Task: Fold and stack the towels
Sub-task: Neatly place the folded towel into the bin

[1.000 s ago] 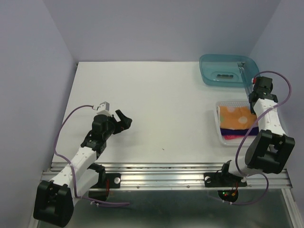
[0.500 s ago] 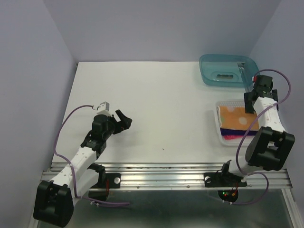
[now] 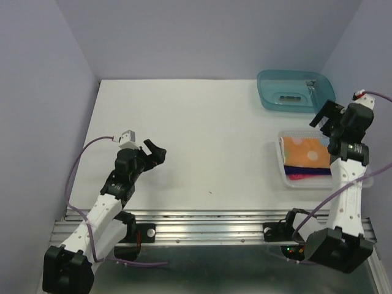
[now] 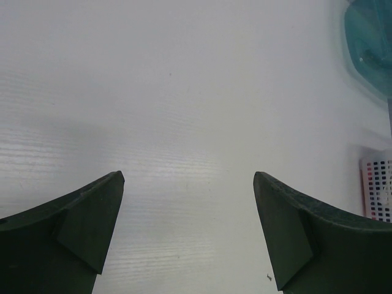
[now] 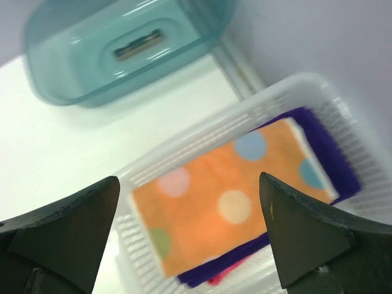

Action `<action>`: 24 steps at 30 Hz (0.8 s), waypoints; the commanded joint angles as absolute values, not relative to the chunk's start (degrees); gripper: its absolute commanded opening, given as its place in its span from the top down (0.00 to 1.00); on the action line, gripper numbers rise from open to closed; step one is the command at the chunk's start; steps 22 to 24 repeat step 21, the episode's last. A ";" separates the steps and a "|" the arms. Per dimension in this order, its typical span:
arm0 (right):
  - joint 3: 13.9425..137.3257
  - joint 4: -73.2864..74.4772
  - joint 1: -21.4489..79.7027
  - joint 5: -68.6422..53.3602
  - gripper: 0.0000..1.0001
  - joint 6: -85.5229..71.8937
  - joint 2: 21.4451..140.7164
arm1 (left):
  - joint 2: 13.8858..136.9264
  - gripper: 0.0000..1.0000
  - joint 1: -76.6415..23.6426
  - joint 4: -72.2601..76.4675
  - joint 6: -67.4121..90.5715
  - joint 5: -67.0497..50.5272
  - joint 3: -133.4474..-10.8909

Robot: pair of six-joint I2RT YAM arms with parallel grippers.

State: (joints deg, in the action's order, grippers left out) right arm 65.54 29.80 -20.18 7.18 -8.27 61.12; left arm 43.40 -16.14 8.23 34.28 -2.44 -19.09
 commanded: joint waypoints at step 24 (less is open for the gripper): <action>45.26 21.88 -20.48 -8.01 0.00 -20.48 36.39 | 33.14 0.01 -16.44 -3.25 39.46 12.22 -31.82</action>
